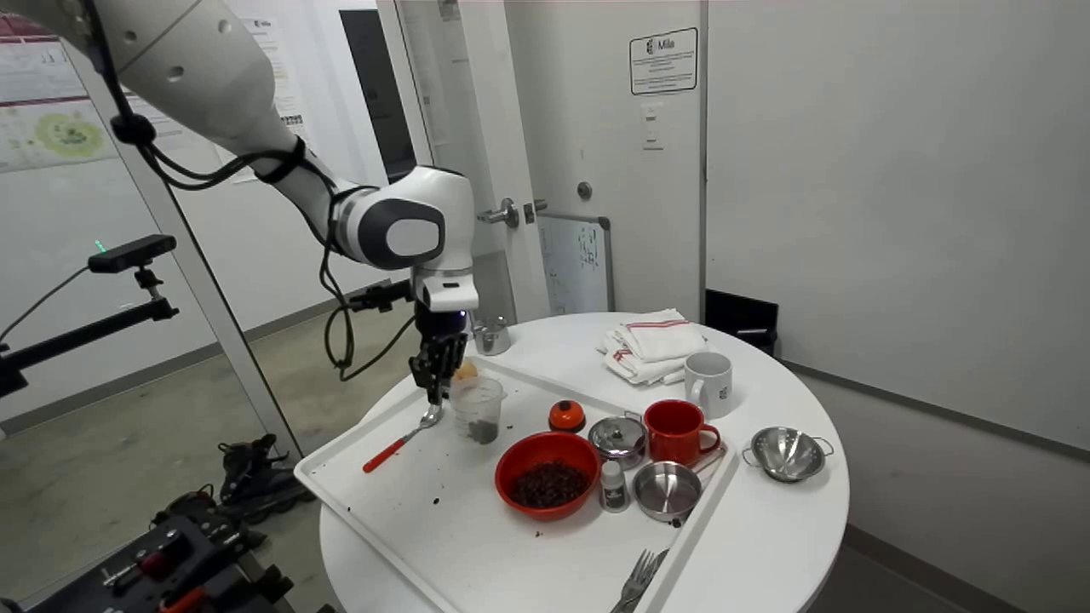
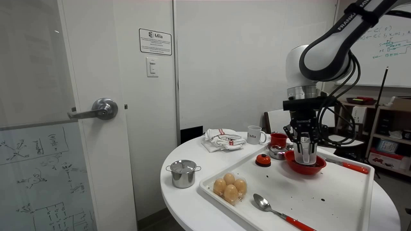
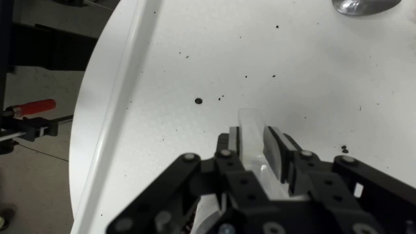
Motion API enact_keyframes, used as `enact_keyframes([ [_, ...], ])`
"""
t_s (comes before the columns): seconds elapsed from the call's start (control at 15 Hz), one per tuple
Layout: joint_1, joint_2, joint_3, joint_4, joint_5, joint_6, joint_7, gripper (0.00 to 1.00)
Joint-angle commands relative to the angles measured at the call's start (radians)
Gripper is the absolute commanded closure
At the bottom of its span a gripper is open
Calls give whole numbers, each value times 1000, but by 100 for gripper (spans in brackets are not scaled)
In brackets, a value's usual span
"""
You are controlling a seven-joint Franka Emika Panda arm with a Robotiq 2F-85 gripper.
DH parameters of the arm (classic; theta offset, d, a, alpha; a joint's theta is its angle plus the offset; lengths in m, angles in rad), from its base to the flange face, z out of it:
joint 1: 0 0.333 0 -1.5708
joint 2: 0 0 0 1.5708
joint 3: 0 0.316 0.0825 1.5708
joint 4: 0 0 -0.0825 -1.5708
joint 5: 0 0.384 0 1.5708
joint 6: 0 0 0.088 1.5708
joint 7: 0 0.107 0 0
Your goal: Pick up the colourless cup from the table, pour some of its contents in the orange bowl and put the cup back on the table.
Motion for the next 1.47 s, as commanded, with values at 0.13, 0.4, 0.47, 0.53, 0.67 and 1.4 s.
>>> enact_keyframes([
  [0.13, -48, 47, 45, 72, 150, -157, -276, 90],
  [0.4, -99, 77, 32, 122, 313, -317, -414, 91],
  [0.47, -111, 70, 21, 113, 354, -328, -424, 91],
  [0.53, -124, 64, 12, 105, 393, -335, -434, 91],
  [0.67, -158, 40, -7, 70, 480, -331, -475, 91],
  [1.4, -312, 16, -133, -26, 889, -443, -880, 91],
])
